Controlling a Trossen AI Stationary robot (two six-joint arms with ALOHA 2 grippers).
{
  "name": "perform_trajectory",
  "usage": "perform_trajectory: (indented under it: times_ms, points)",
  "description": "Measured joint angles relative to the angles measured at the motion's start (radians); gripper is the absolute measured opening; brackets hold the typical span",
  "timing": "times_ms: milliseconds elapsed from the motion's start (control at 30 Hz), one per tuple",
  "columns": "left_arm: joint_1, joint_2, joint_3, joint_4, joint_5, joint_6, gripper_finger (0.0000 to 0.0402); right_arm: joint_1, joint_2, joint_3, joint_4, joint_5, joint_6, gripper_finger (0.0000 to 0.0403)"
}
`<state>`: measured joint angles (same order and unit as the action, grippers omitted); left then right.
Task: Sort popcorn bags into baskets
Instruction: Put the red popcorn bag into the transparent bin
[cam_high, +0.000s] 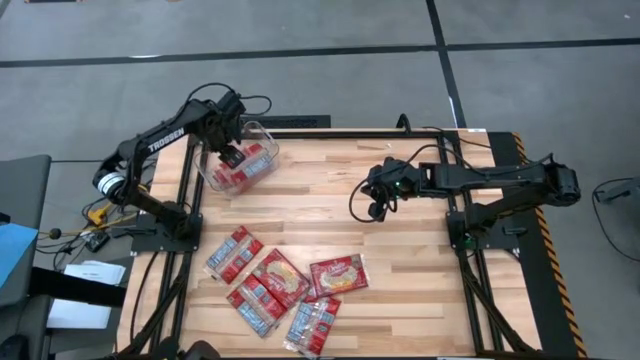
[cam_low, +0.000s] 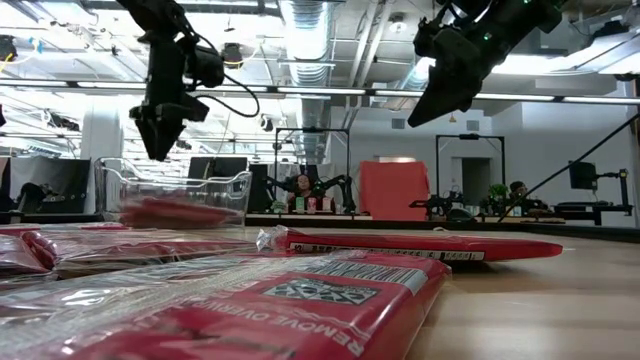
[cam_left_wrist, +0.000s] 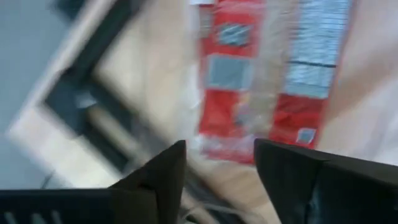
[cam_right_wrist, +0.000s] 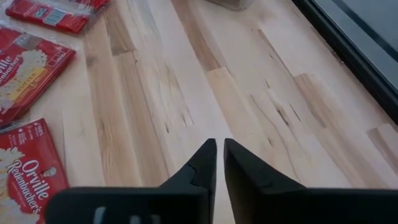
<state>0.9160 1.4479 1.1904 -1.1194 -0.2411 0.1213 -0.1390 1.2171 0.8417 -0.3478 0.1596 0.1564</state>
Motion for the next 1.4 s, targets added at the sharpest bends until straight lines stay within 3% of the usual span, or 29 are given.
perform_trajectory:
  times_ms: [67,133,267,367,567,767,933,1100,1400]
  points:
    - [-0.001,0.0,0.037,-0.036,0.01,-0.034,0.0199,0.006,0.0,0.0,0.0,-0.009,-0.016,0.0068]
    - [-0.001,-0.003,0.081,-0.07,0.101,-0.075,0.0205,0.017,0.0,0.0,-0.002,-0.045,-0.056,0.0071]
    - [-0.039,-0.051,0.122,-0.029,0.462,-0.212,0.0201,0.065,0.029,-0.013,0.002,-0.113,-0.11,0.007]
    - [-0.146,-0.103,0.107,0.043,0.595,-0.315,0.0188,0.106,0.054,-0.049,0.009,-0.163,-0.113,0.0069]
    - [-0.464,-0.154,0.037,0.099,0.507,-0.48,0.0167,0.191,0.081,-0.177,0.251,-0.314,-0.165,0.006]
    - [-0.716,-0.154,-0.071,0.361,0.383,-0.719,0.0164,0.278,0.114,-0.245,0.432,-0.349,-0.184,0.0028]
    - [-0.841,-0.154,-0.133,0.508,0.339,-0.829,0.0164,0.384,0.242,-0.244,0.566,-0.328,-0.105,0.0008]
    - [-0.918,-0.154,-0.149,0.507,0.274,-0.849,0.0164,0.455,0.397,-0.197,0.676,-0.244,0.022,0.0028]
    - [-1.026,-0.154,-0.149,0.508,0.129,-0.916,0.0164,0.44,0.641,-0.056,0.681,-0.208,0.156,0.0016]
